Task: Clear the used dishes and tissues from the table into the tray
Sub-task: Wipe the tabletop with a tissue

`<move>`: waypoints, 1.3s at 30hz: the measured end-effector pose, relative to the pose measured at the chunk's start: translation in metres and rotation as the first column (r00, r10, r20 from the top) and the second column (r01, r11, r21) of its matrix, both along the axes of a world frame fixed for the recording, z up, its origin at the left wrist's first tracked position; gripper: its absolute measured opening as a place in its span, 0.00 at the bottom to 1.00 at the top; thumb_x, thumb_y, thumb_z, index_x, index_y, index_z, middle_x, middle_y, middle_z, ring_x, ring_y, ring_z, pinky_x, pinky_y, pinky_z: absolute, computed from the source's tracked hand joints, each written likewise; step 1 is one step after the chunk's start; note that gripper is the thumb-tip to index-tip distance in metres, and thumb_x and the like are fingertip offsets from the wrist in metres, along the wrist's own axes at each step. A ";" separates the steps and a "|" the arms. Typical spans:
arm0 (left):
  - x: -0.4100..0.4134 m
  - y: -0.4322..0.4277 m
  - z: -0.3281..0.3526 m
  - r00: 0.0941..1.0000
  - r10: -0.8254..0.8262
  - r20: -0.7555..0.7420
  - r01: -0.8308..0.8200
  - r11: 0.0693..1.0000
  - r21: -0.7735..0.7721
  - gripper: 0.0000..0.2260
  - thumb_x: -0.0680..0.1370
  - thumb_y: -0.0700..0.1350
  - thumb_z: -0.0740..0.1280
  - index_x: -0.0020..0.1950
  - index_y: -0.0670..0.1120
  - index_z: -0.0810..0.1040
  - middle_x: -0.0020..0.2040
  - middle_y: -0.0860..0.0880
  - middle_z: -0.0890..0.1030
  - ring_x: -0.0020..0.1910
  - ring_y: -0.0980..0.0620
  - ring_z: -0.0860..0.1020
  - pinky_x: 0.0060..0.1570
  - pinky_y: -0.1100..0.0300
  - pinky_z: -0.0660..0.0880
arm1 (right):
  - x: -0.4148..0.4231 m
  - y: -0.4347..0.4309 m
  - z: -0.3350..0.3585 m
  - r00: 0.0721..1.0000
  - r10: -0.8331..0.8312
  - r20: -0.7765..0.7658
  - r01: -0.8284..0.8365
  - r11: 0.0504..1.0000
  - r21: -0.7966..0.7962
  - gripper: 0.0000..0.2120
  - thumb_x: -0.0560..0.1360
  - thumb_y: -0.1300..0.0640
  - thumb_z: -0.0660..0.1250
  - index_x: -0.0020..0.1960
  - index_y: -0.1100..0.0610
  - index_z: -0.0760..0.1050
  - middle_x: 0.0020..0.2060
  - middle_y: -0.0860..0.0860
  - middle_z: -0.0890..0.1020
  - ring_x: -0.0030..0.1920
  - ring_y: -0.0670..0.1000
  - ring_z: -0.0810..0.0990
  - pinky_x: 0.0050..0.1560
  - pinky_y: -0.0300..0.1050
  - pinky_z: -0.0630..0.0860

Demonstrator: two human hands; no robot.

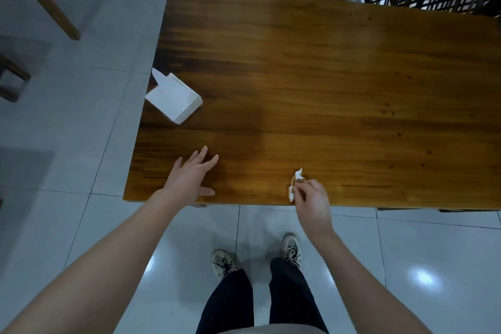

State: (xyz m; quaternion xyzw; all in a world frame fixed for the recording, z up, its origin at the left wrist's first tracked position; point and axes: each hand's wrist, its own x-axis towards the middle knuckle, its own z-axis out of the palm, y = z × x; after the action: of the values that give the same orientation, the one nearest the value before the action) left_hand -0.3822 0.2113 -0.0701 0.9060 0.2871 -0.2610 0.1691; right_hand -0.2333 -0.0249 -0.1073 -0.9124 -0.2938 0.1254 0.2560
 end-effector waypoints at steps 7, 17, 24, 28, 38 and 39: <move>-0.001 -0.011 0.011 0.998 0.052 0.029 -0.052 0.999 -0.001 0.38 0.76 0.55 0.68 0.78 0.56 0.48 0.79 0.50 0.44 0.78 0.49 0.46 0.75 0.44 0.49 | 0.049 -0.027 0.003 0.983 -0.182 0.021 0.182 0.983 -0.003 0.06 0.75 0.67 0.65 0.49 0.66 0.81 0.40 0.52 0.76 0.46 0.56 0.76 0.46 0.43 0.69; 0.008 -0.031 0.014 0.978 0.176 0.114 -0.175 0.984 -0.018 0.36 0.76 0.56 0.66 0.78 0.58 0.49 0.79 0.51 0.44 0.77 0.50 0.46 0.74 0.46 0.48 | -0.028 0.095 0.000 0.942 0.334 0.018 -0.334 0.941 0.056 0.08 0.77 0.62 0.65 0.54 0.58 0.79 0.48 0.51 0.79 0.47 0.48 0.74 0.49 0.39 0.72; 0.033 -0.051 0.014 0.960 0.245 0.138 -0.242 0.969 -0.042 0.35 0.76 0.57 0.66 0.78 0.57 0.51 0.79 0.51 0.45 0.77 0.50 0.47 0.74 0.46 0.48 | 0.023 0.070 0.004 0.894 0.447 0.040 -0.448 0.894 0.017 0.07 0.77 0.61 0.64 0.51 0.59 0.79 0.44 0.51 0.78 0.45 0.48 0.73 0.50 0.43 0.75; 0.063 -0.072 0.013 0.964 0.235 0.127 -0.229 0.972 -0.056 0.35 0.76 0.57 0.66 0.78 0.56 0.51 0.79 0.51 0.45 0.77 0.50 0.47 0.75 0.46 0.49 | 0.080 0.020 0.010 0.924 0.381 0.023 -0.380 0.925 -0.010 0.06 0.77 0.63 0.63 0.49 0.61 0.80 0.43 0.53 0.79 0.44 0.50 0.74 0.48 0.44 0.74; 0.169 -0.136 0.009 0.982 0.077 0.171 -0.068 0.996 -0.058 0.35 0.76 0.54 0.67 0.78 0.55 0.50 0.79 0.49 0.47 0.77 0.50 0.46 0.74 0.45 0.48 | 0.216 -0.133 0.008 0.998 -0.015 0.058 0.023 0.992 -0.127 0.07 0.75 0.66 0.65 0.47 0.61 0.81 0.40 0.48 0.75 0.43 0.47 0.70 0.47 0.43 0.73; 0.178 -0.141 0.008 0.983 0.060 0.171 -0.051 0.997 -0.052 0.35 0.76 0.54 0.66 0.78 0.55 0.50 0.79 0.49 0.46 0.77 0.50 0.46 0.74 0.44 0.47 | 0.227 -0.145 0.008 0.995 -0.074 0.066 0.082 0.989 -0.122 0.07 0.74 0.67 0.65 0.47 0.62 0.81 0.39 0.48 0.75 0.42 0.47 0.71 0.46 0.45 0.73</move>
State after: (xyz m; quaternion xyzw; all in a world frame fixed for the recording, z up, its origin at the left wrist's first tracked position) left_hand -0.2043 0.0700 -0.0619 0.9126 0.2902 -0.1833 0.2220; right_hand -0.0063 -0.1702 -0.0991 -0.9408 -0.2571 0.1054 0.1944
